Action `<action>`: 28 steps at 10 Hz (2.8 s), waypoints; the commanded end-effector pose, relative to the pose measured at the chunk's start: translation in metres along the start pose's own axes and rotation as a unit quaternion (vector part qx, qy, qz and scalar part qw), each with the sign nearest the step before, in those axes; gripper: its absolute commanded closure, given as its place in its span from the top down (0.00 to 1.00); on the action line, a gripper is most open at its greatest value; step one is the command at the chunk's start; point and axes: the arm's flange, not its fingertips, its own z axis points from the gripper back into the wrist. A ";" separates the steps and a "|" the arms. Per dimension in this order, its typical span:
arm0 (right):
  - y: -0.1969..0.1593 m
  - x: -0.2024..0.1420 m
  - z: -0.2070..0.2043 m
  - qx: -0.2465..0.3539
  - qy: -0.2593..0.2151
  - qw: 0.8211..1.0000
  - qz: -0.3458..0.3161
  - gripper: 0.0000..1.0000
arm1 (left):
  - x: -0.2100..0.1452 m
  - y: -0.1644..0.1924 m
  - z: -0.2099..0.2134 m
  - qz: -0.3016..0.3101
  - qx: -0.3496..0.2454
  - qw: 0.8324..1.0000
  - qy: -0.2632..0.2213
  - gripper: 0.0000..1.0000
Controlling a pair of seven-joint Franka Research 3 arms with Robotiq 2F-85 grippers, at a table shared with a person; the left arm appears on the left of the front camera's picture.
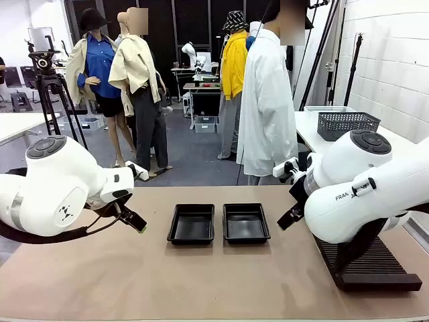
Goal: Inspect and transfer BCBs to ESD trays.
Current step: Pick up the Blank PCB from the PCB Rack and place it in the left ESD tray.
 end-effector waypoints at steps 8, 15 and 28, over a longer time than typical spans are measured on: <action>0.000 0.000 0.000 0.000 0.000 1.000 0.000 1.00 | 0.000 0.000 0.000 0.000 0.000 1.000 0.000 1.00; 0.000 0.000 0.000 0.000 0.000 1.000 0.000 1.00 | 0.000 0.000 0.000 0.000 0.000 1.000 0.000 1.00; -0.177 -0.035 0.109 0.343 -0.025 0.921 -0.180 1.00 | -0.039 0.158 0.101 0.329 -0.328 0.883 -0.066 1.00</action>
